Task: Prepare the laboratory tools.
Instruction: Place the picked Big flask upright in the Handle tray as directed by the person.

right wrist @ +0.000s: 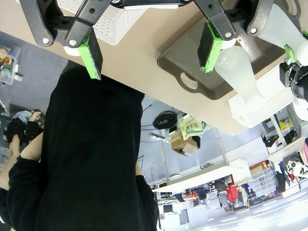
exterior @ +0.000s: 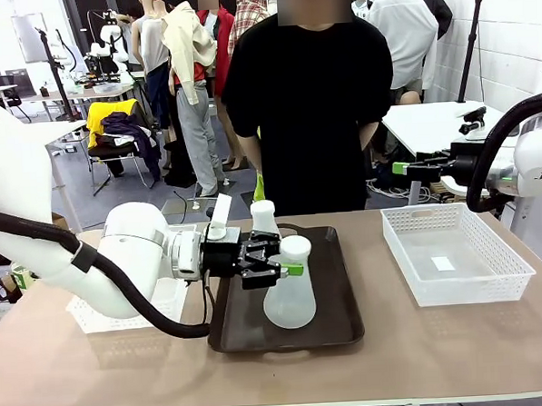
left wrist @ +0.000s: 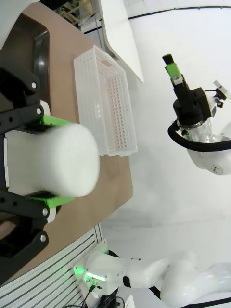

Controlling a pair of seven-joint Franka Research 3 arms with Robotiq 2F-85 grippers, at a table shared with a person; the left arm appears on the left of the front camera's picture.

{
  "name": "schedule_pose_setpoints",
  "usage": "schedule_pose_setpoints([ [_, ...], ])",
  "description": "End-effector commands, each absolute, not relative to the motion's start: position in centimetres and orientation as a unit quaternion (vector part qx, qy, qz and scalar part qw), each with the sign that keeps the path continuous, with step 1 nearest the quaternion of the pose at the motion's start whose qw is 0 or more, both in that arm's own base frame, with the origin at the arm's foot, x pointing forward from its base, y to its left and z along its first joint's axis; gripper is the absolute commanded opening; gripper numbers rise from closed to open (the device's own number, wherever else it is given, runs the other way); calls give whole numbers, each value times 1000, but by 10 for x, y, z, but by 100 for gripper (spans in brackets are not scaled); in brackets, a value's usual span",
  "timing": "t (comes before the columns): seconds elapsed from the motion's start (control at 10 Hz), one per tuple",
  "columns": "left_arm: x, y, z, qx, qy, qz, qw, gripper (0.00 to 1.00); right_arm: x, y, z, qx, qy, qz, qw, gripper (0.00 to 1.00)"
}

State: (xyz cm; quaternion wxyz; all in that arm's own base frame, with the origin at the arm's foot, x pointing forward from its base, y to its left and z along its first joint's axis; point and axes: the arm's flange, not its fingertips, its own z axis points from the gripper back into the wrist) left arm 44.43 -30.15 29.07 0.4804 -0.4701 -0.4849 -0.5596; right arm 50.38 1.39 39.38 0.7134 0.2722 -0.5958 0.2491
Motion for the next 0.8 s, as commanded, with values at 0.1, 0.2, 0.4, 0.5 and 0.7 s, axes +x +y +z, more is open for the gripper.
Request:
schedule_pose_setpoints([
  [0.1, 440, -299, 284, -471, -470, -568, 484, 100, 504, 14, 394, 270, -593, 254, 715, 100],
  [0.2, 440, -298, 285, -474, -463, -571, 484, 100, 504, 14, 394, 270, -593, 254, 715, 100],
  [0.4, 442, -296, 287, -472, -463, -572, 485, 100, 504, 14, 394, 270, -593, 254, 715, 100],
  [0.5, 443, -294, 288, -472, -463, -571, 486, 100, 504, 14, 394, 270, -593, 254, 715, 100],
  [0.7, 448, -294, 287, -490, -430, -576, 493, 100, 504, 14, 394, 270, -593, 254, 715, 100],
])
